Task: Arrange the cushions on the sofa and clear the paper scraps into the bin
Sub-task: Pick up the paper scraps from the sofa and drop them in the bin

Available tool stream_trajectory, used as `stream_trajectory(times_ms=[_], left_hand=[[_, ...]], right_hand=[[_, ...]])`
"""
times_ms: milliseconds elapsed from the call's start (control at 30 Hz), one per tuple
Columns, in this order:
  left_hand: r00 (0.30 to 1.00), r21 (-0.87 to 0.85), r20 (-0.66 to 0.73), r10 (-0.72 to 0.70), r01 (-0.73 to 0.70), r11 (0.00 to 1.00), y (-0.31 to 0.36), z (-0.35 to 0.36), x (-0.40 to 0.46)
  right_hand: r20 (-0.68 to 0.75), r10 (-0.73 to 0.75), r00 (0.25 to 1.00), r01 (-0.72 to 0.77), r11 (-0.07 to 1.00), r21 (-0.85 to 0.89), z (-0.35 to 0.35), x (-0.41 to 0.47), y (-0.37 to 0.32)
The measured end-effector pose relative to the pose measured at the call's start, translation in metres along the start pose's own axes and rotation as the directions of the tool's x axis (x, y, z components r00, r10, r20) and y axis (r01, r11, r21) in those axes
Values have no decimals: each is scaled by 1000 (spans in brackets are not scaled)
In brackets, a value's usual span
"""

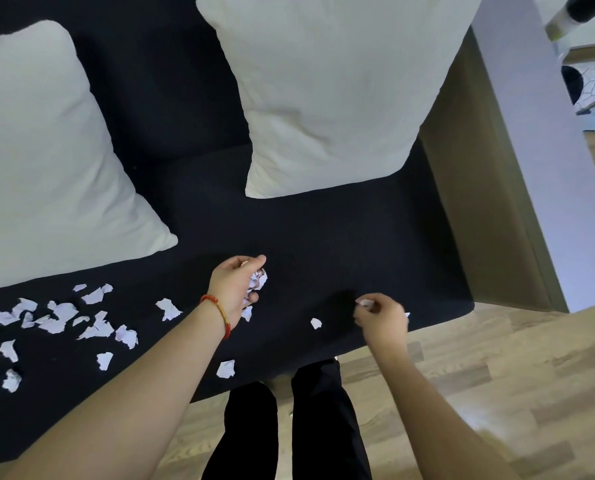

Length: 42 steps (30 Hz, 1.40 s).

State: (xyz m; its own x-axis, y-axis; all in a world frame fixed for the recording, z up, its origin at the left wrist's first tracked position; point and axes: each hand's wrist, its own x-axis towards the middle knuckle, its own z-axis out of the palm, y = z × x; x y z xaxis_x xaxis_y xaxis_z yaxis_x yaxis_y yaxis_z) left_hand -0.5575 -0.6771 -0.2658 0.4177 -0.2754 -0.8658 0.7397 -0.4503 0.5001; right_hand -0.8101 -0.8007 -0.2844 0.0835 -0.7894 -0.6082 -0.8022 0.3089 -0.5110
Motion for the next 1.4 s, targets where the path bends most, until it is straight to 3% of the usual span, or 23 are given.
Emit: stream_trajectory(times_ms=[67,167,333,500,633,800,1133,1400], left_hand=[[1000,56,-24,-10,11,998,-1,3,0],[993,247,-83,86,-63,967,-5,7,2],[956,585,-29,291,-220,781,-9,14,1],[944,789,13,329,-212,577,-14,18,3],[932,891,26,362,-186,415,-18,20,10],[912,924,46,408,-194,329,-22,20,16],[905,933,79,417,-214,289,-16,23,26],[873,805,34,486,-312,504,-8,25,15]], right_hand=[[-74,79,994,-72,993,95,-27,12,12],[-131,142,981,-126,984,124,-63,29,27],[-171,175,970,-162,983,87,-82,45,46],[-102,146,984,-147,989,-4,-76,47,50],[-69,147,987,-151,987,-53,-71,46,48],[-46,76,996,-81,988,-132,-65,41,44],[-6,52,999,-52,982,-184,-69,51,36],[174,-114,978,143,976,-166,-9,-9,15]])
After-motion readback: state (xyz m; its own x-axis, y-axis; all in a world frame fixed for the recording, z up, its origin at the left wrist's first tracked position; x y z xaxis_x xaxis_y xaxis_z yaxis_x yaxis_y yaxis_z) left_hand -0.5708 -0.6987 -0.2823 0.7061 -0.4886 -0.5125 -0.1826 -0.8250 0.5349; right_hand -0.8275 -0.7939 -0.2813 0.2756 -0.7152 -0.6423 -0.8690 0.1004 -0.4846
